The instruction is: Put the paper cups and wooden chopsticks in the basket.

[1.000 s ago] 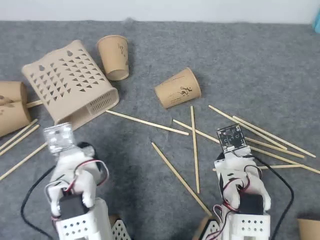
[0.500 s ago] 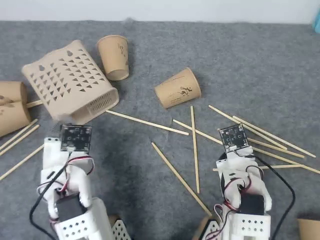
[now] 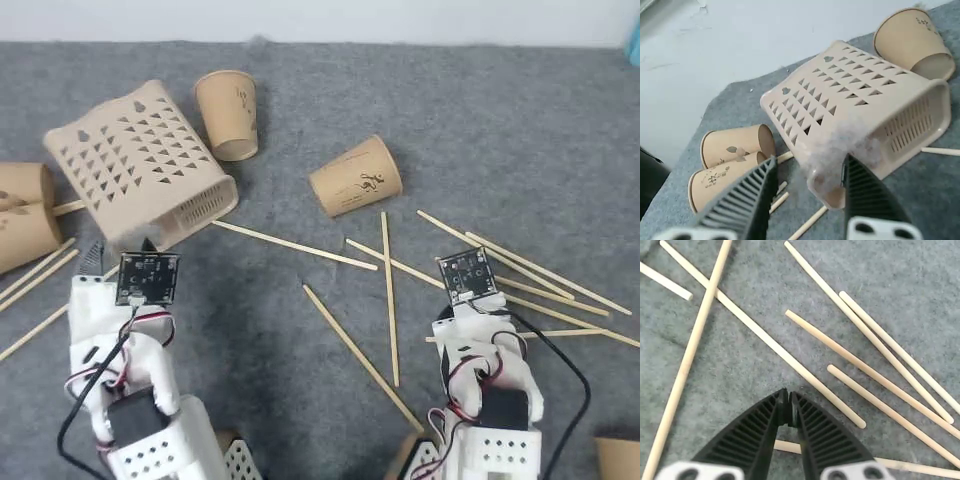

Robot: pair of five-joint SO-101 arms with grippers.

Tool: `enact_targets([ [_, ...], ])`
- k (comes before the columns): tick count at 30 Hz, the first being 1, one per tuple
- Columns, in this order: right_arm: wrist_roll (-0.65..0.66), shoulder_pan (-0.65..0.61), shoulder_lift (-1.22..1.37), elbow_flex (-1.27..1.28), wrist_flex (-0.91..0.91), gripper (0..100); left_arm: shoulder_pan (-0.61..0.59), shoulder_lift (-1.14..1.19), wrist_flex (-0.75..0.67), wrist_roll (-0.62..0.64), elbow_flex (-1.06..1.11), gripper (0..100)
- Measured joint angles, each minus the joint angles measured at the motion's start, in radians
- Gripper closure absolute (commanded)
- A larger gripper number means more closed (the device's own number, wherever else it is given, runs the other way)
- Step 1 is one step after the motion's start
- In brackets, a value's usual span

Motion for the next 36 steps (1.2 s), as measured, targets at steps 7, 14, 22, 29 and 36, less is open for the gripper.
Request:
enact_targets([
  [7,0.0,0.0,0.0,0.0,0.0,98.9,0.0,0.127,0.101,0.0,-0.186,80],
  [14,0.0,0.0,0.0,0.0,0.002,98.9,0.0,0.631,0.189,0.021,-0.532,80],
  [22,0.0,0.0,0.0,0.0,0.002,98.9,-0.002,1.243,0.284,0.021,-0.918,80],
  [29,0.0,0.0,0.0,0.0,0.002,98.8,0.009,1.409,0.284,0.021,-0.976,80],
  [36,0.0,0.0,0.0,0.0,0.002,98.9,0.02,1.409,0.206,0.005,-0.905,80],
])
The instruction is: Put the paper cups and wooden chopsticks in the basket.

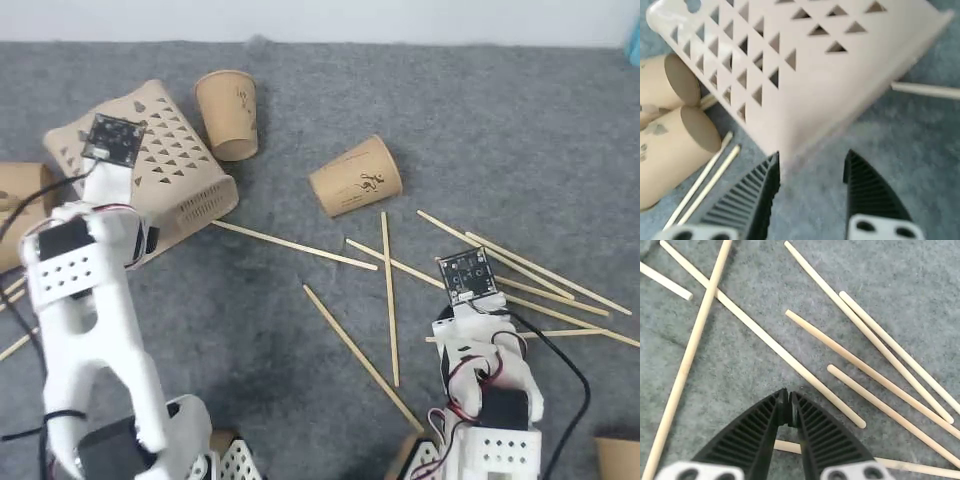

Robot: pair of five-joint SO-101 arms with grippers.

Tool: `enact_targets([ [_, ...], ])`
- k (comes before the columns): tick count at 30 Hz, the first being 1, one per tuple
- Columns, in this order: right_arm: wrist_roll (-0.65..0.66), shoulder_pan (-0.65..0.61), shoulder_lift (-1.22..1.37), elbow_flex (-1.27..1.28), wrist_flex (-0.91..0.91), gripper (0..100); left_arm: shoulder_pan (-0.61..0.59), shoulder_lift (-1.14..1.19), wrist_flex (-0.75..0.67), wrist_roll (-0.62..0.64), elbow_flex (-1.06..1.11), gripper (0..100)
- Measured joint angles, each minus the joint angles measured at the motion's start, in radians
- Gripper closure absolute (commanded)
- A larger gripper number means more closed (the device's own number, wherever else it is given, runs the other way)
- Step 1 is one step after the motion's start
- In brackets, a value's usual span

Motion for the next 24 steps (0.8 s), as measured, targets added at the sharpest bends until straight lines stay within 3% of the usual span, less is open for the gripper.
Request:
enact_targets([
  [10,0.0,0.0,0.0,0.0,0.0,98.9,-0.026,-0.003,-0.542,-0.152,0.348,80],
  [13,0.0,0.0,0.0,0.0,0.0,98.9,-0.025,-0.002,-0.643,-0.164,0.396,84],
  [18,0.0,0.0,0.0,0.0,0.0,98.9,-0.023,0.0,-0.786,-0.164,0.448,99],
  [24,0.0,0.0,0.0,0.0,0.0,98.9,0.018,0.0,-1.007,-0.132,0.552,99],
])
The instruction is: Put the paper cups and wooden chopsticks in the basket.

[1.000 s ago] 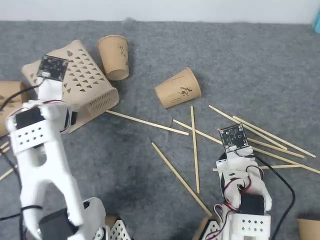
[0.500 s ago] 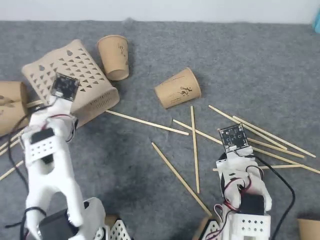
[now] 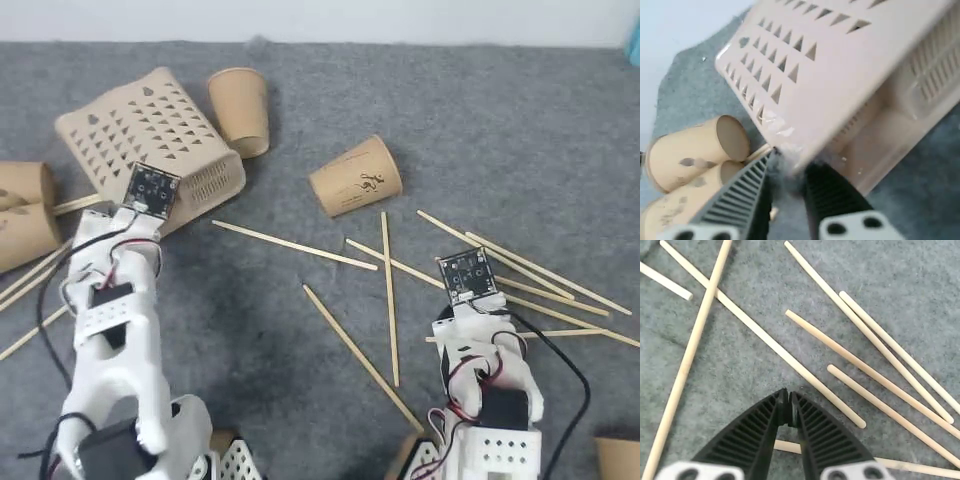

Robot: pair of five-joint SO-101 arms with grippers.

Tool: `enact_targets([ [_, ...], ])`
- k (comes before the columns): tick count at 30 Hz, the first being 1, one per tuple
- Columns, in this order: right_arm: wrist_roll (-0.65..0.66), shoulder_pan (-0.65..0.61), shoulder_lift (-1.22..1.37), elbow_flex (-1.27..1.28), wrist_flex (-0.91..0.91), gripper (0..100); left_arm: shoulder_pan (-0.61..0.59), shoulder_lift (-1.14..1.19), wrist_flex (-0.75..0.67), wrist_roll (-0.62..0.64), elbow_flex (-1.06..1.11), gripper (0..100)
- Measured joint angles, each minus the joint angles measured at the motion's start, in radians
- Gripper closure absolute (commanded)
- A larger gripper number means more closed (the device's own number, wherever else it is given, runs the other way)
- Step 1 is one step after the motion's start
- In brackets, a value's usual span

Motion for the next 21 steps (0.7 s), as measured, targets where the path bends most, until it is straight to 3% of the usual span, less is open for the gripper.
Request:
enact_targets([
  [5,0.0,0.0,0.0,0.0,0.0,98.8,0.037,0.0,-0.077,0.155,0.043,99],
  [12,0.0,-0.002,0.0,0.0,0.0,98.7,0.04,-0.041,-0.048,0.35,0.058,99],
  [16,0.0,-0.002,0.0,0.0,0.0,98.7,0.063,-0.203,0.181,0.367,0.06,99],
  [21,0.0,-0.002,0.0,0.0,0.0,98.7,0.149,-0.548,0.591,0.437,0.06,99],
])
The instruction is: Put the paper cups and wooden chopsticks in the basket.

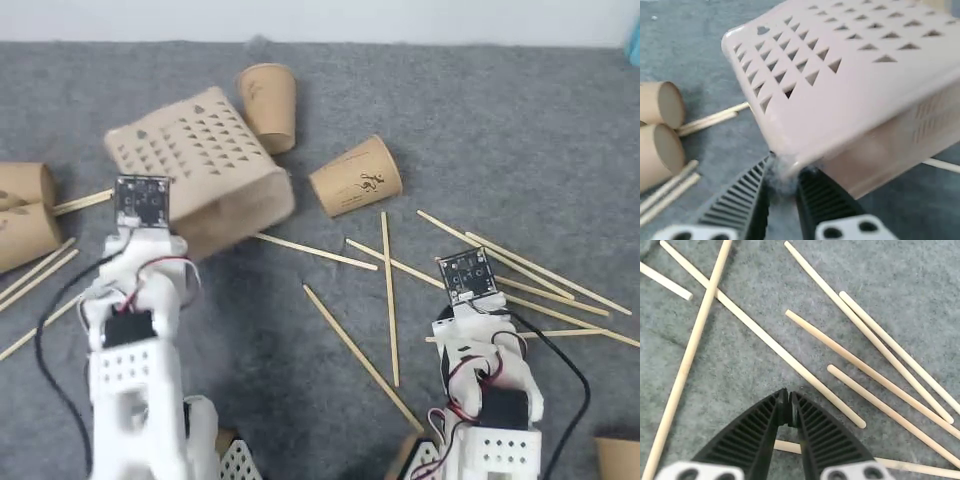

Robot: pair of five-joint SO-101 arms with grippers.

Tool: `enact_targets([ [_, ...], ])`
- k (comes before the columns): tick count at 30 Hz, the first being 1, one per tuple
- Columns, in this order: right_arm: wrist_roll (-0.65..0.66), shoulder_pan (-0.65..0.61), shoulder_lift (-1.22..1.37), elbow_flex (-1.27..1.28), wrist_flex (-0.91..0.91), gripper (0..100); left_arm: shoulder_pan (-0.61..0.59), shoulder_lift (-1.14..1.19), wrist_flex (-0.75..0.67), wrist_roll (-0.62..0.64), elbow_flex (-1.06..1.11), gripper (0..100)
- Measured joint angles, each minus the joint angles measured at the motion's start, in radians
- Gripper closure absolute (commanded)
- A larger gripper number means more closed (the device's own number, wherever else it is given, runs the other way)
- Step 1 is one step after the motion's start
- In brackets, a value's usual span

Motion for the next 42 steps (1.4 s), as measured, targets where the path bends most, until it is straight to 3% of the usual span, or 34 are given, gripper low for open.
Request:
enact_targets([
  [7,0.0,0.0,0.0,0.0,0.0,98.9,0.14,-0.499,0.514,0.091,0.02,97],
  [13,0.0,0.0,0.0,0.0,0.0,98.9,0.109,-0.568,0.586,0.015,0.072,80],
  [20,0.0,0.0,0.0,0.0,0.0,98.9,0.109,-0.565,0.658,0.002,0.046,79],
  [26,0.0,0.0,0.0,0.0,0.0,98.9,0.11,-0.569,0.723,-0.002,-0.176,79],
  [32,0.0,0.0,0.0,0.0,0.0,98.9,0.11,-0.331,0.799,-0.002,-0.453,79],
  [42,0.0,0.0,0.0,0.0,0.0,98.9,0.109,0.466,0.914,0.097,-1.034,79],
])
